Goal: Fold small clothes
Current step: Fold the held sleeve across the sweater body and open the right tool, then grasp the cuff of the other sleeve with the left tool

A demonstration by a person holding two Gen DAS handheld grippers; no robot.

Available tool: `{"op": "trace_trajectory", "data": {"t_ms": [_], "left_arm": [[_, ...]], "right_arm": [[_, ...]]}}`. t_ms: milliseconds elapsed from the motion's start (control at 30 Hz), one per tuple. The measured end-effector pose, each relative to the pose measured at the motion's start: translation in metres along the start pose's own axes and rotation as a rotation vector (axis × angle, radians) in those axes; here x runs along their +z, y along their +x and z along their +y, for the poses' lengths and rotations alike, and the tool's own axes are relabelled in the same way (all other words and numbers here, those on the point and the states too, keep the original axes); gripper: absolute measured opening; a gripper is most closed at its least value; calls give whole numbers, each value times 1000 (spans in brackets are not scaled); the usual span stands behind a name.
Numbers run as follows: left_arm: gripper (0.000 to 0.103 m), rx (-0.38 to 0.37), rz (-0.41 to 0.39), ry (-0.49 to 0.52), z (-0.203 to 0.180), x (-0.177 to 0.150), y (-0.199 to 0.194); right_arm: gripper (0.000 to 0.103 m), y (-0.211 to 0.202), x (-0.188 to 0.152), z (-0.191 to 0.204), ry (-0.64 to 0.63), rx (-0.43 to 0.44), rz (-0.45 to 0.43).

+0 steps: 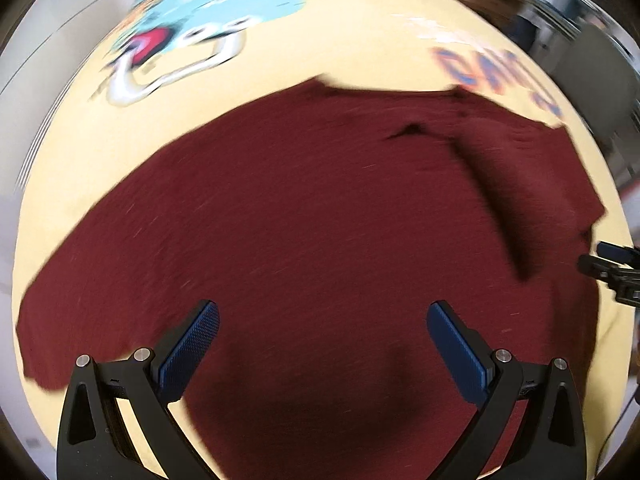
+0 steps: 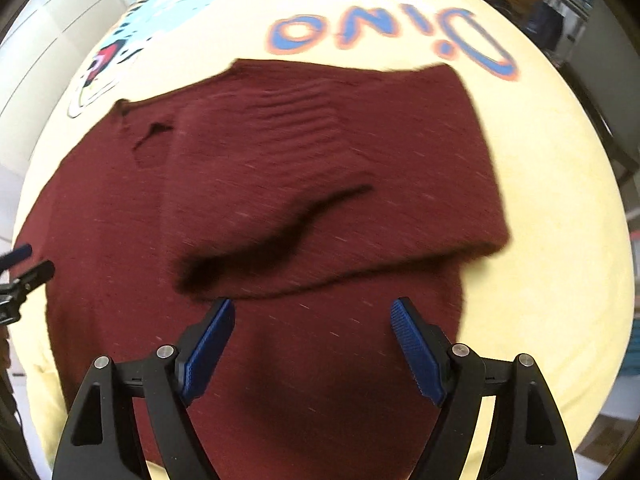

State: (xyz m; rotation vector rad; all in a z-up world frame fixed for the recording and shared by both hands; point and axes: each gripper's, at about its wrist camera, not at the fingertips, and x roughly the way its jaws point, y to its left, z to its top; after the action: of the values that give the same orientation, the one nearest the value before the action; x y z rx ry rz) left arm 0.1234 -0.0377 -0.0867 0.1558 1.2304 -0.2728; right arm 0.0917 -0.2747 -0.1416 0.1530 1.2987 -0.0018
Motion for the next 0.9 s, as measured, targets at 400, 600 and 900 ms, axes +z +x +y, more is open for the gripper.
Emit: {"op": "trace_trajectory", "data": {"t_ms": [400,600,900], "left_arm": [[102,-20,4,425,-149,57,34],[102,9,73,558,-192,56,76],[63,79,135,528,-195,75,118]], "right_arm": [[82,0,-13,-54,103,-31,-5],[82,2,-17,-73,137,-28,-2],[82,9,-22,-88,163,-18,17]]}}
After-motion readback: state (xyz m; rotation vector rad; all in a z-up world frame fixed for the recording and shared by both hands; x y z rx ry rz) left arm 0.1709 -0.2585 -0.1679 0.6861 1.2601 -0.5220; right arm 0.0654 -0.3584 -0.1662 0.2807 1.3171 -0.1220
